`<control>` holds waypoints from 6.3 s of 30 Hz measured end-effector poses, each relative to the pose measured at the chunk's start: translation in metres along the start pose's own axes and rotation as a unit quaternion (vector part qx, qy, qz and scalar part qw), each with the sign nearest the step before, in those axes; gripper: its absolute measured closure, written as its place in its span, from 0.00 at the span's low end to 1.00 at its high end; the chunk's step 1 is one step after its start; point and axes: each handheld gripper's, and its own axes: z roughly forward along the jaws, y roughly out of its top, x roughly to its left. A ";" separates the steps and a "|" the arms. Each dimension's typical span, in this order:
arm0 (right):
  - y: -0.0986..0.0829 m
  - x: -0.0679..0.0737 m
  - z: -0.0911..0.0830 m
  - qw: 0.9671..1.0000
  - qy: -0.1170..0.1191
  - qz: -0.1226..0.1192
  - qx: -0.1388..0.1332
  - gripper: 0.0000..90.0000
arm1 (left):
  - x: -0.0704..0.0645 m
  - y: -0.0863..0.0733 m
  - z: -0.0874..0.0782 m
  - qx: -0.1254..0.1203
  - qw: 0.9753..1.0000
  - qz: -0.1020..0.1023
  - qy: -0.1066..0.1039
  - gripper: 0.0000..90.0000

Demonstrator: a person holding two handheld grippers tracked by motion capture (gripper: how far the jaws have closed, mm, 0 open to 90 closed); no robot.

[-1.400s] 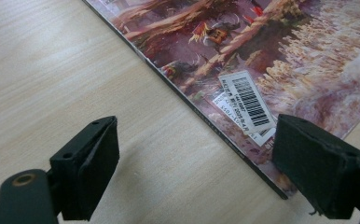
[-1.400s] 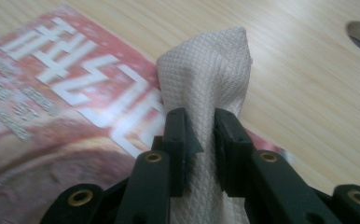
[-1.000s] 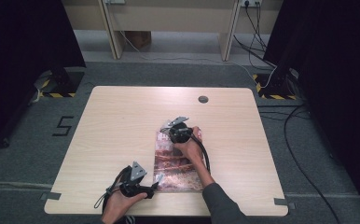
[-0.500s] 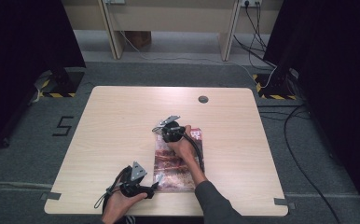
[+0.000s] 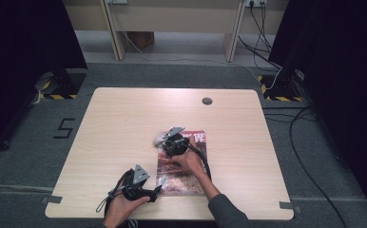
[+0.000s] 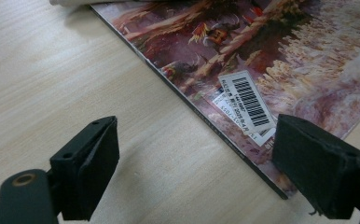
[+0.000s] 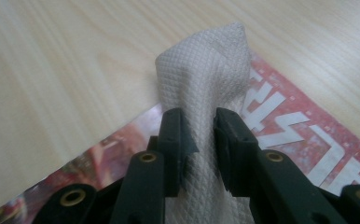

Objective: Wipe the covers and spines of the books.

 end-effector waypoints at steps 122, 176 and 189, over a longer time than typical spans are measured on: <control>-0.073 -0.029 -0.067 0.999 -0.040 0.027 0.000 0.81 | -0.002 -0.001 -0.001 -0.004 1.000 0.012 0.006 0.16; 0.008 -0.041 0.009 0.997 -0.074 0.029 0.014 0.82 | -0.002 -0.001 -0.001 -0.003 1.000 0.011 0.003 0.16; 0.011 -0.001 0.010 0.999 -0.029 -0.021 0.007 0.82 | -0.002 -0.001 -0.001 -0.003 1.000 0.012 0.006 0.16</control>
